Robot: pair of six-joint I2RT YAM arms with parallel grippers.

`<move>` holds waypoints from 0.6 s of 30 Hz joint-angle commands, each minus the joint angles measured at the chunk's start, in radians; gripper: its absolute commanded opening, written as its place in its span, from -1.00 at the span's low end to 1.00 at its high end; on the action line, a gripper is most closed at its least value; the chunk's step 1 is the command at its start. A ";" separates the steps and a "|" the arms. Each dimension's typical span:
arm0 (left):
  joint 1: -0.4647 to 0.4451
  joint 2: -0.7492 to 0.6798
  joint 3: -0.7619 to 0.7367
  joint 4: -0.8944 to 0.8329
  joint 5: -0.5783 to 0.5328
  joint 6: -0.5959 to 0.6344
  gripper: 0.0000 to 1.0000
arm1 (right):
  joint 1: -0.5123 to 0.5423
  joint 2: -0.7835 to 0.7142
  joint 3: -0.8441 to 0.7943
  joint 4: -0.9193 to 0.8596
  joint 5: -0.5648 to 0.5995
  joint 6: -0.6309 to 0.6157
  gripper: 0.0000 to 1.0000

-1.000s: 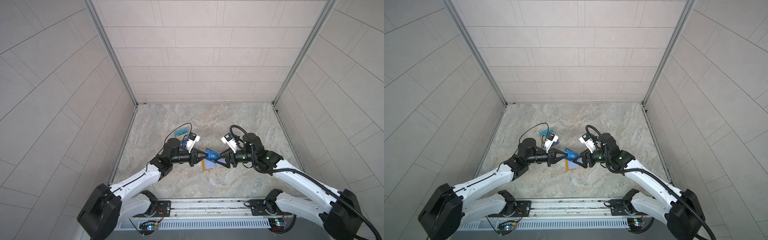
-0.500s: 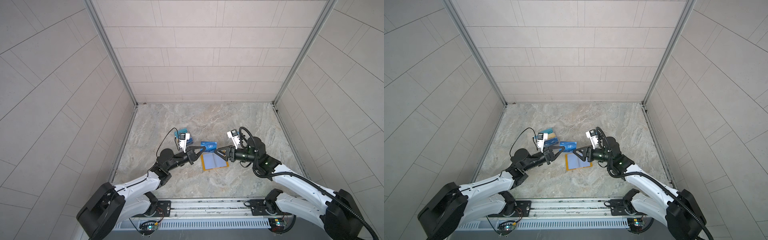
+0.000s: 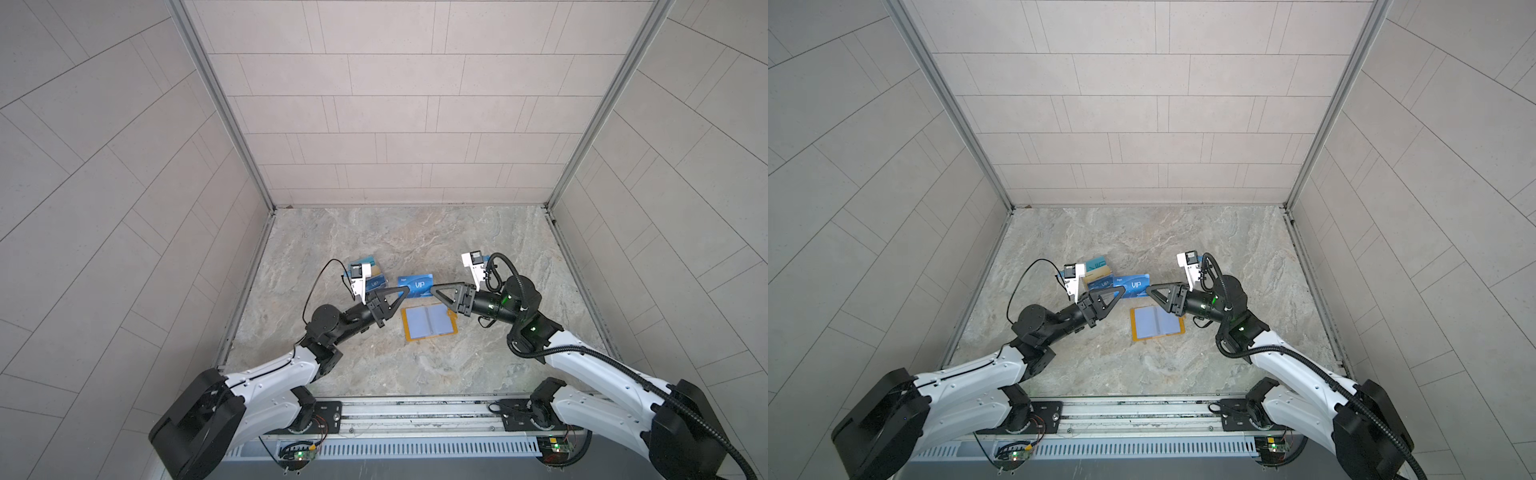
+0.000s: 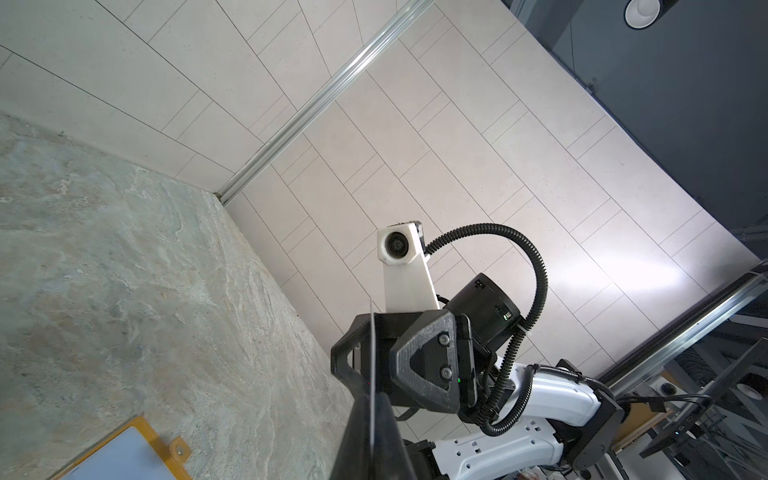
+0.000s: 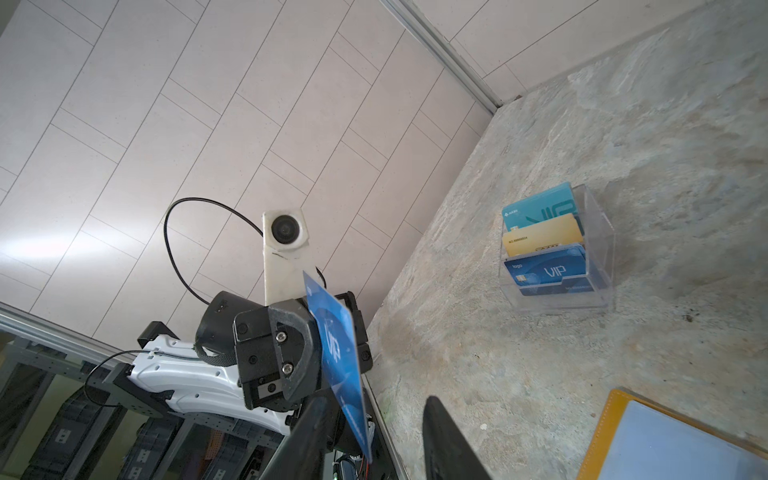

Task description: Take the credit cards out of the card holder

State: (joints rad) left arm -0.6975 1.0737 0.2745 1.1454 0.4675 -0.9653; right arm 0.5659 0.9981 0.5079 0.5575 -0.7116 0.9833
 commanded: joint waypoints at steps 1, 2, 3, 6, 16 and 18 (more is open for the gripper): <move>-0.017 0.011 -0.011 0.080 -0.025 -0.022 -1.00 | 0.011 -0.006 0.016 0.064 -0.010 0.041 -0.34; -0.017 0.018 -0.013 0.098 -0.030 -0.029 -1.00 | 0.013 -0.006 0.017 0.063 -0.012 0.043 -0.40; -0.017 0.024 -0.015 0.113 -0.036 -0.037 -1.00 | 0.015 -0.006 0.021 0.066 -0.017 0.044 -0.44; -0.017 0.035 -0.012 0.129 -0.043 -0.049 -1.00 | 0.026 -0.001 0.027 0.075 -0.029 0.049 -0.53; -0.017 0.049 0.002 0.125 -0.033 -0.060 -0.74 | 0.034 -0.011 0.037 0.057 -0.027 0.045 -0.93; -0.017 0.040 0.002 0.086 -0.023 -0.040 -0.43 | 0.033 -0.013 0.049 0.027 -0.030 0.024 -1.00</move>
State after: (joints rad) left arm -0.7101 1.1259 0.2687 1.2308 0.4282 -1.0183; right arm 0.5957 1.0019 0.5209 0.5808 -0.7353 1.0191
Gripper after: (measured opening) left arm 0.242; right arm 0.038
